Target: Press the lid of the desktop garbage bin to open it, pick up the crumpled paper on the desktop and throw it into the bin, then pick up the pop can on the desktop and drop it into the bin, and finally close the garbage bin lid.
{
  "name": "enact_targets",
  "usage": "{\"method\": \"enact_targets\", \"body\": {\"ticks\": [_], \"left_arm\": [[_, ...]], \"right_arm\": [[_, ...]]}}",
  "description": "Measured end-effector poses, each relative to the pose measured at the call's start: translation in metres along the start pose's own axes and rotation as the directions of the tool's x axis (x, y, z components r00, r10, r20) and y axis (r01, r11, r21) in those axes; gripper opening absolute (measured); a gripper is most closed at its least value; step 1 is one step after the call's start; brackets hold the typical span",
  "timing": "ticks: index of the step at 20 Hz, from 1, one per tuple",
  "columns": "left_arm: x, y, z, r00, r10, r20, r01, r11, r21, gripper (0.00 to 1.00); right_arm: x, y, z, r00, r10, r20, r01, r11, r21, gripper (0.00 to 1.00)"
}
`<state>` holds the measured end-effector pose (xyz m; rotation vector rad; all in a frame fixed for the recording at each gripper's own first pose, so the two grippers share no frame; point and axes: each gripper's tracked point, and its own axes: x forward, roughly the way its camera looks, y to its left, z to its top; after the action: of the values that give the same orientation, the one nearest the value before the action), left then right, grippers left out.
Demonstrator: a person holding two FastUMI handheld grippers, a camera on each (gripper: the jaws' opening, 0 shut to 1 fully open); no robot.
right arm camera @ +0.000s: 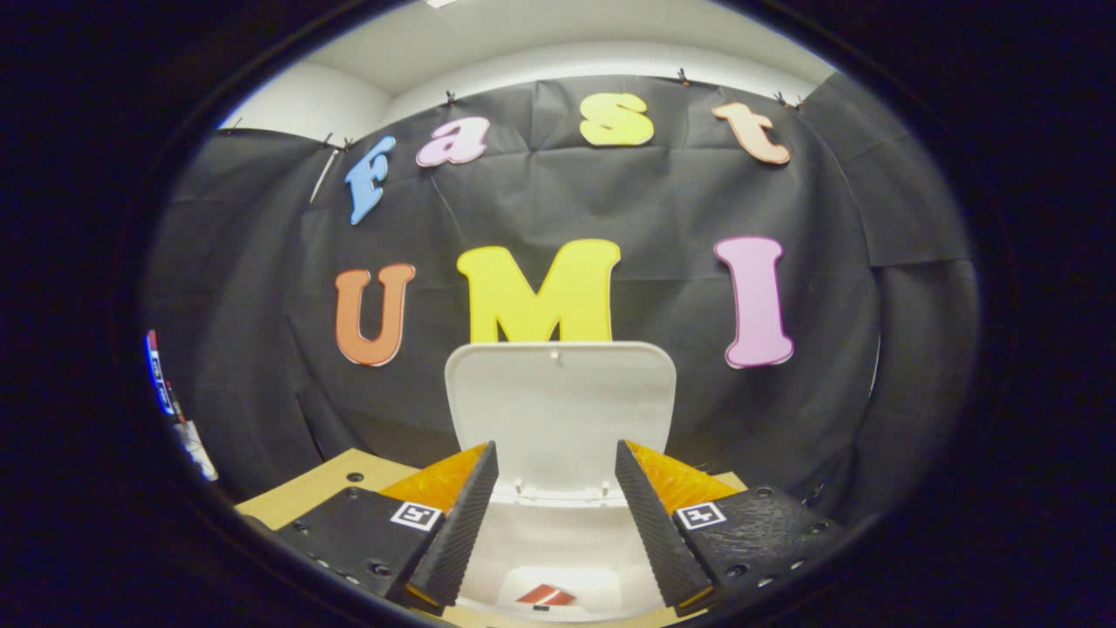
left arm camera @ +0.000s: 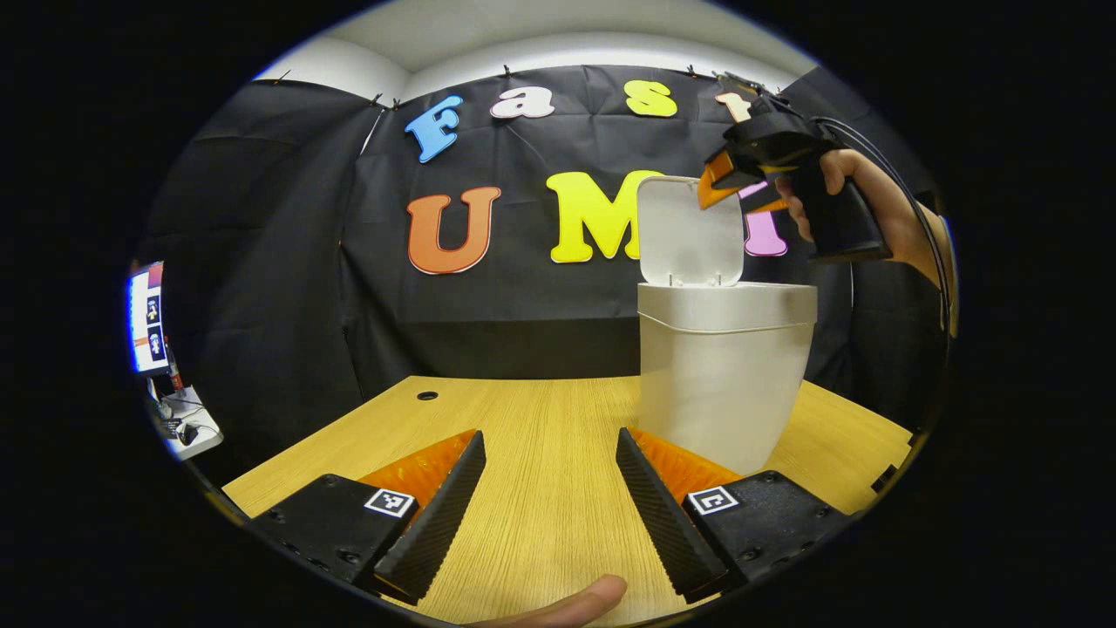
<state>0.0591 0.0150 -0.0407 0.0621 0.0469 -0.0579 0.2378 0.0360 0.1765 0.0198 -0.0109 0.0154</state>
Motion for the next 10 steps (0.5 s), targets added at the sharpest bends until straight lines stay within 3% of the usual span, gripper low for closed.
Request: {"method": "enact_targets", "body": {"ticks": [6, 10], "left_arm": [[0.000, -0.001, 0.000, 1.000, -0.006, 0.001, 0.006, 1.000, 0.009, 0.98], [0.000, -0.006, 0.002, 0.999, -0.031, 0.011, 0.031, 0.999, -0.015, 0.98]], "right_arm": [[-0.008, 0.004, 0.050, 0.997, 0.013, 0.073, -0.011, 1.000, -0.029, 0.93], [0.010, 0.011, 0.078, 0.996, 0.016, 0.083, -0.016, 1.000, -0.008, 0.93]]}}
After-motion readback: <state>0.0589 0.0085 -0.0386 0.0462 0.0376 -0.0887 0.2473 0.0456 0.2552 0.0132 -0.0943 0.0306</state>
